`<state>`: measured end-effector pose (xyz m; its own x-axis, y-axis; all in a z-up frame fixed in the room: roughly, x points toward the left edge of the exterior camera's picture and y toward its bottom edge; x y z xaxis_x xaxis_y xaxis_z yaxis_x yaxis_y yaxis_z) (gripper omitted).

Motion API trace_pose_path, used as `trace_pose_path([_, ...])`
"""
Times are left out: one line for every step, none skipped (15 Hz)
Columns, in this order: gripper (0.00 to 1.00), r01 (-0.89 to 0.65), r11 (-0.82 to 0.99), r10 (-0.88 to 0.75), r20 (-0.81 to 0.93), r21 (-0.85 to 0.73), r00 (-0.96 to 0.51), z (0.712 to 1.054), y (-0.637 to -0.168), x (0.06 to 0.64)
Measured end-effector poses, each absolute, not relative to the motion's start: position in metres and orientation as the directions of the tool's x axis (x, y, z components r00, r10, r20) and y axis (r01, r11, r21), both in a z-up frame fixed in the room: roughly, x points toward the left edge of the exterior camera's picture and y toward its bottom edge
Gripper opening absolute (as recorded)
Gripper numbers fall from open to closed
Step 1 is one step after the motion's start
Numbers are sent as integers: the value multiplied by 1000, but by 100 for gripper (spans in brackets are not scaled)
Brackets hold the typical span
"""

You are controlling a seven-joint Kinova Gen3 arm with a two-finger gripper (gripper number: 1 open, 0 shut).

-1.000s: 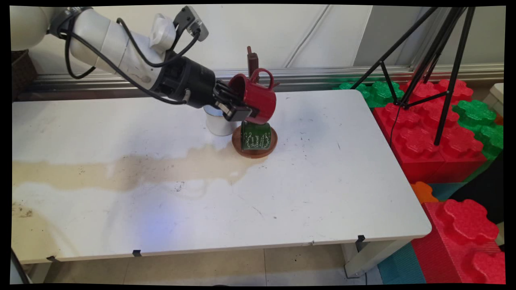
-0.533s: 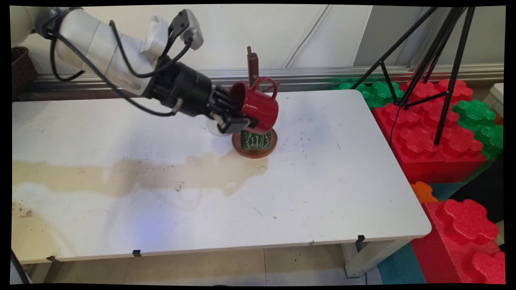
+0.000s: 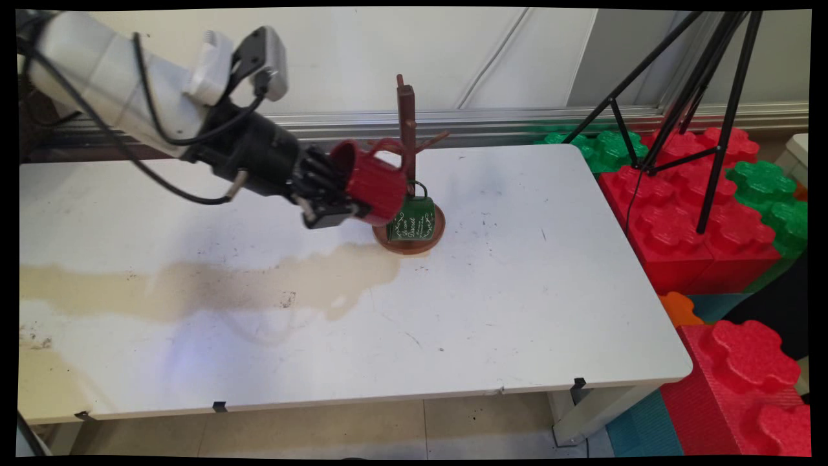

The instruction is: Place the picked object on the table

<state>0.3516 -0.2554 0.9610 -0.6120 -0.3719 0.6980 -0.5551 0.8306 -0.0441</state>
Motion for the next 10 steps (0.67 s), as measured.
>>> trace_pose_path([0,-561,825,-376,681,-63,-628,962,-254,358])
trace_pose_path([0,-565,822,-379,668,-75,-640,962,-253,363])
trace_pose_path([0,-571,816,-384,650,-95,-656,963,-253,370])
trace_pose_path([0,-572,813,-385,636,-109,-669,963,-253,375])
trace_pose_path([0,-574,809,-387,620,-127,-683,964,-254,380])
trace_pose_path([0,-574,806,-388,603,-145,-697,964,-255,385])
trace_pose_path([0,-573,804,-388,586,-163,-711,964,-257,390])
trace_pose_path([0,-569,802,-388,568,-180,-726,964,-259,395])
trace_pose_path([0,-565,801,-388,549,-197,-741,964,-261,399])
trace_pose_path([0,-561,801,-389,528,-212,-755,964,-264,403])
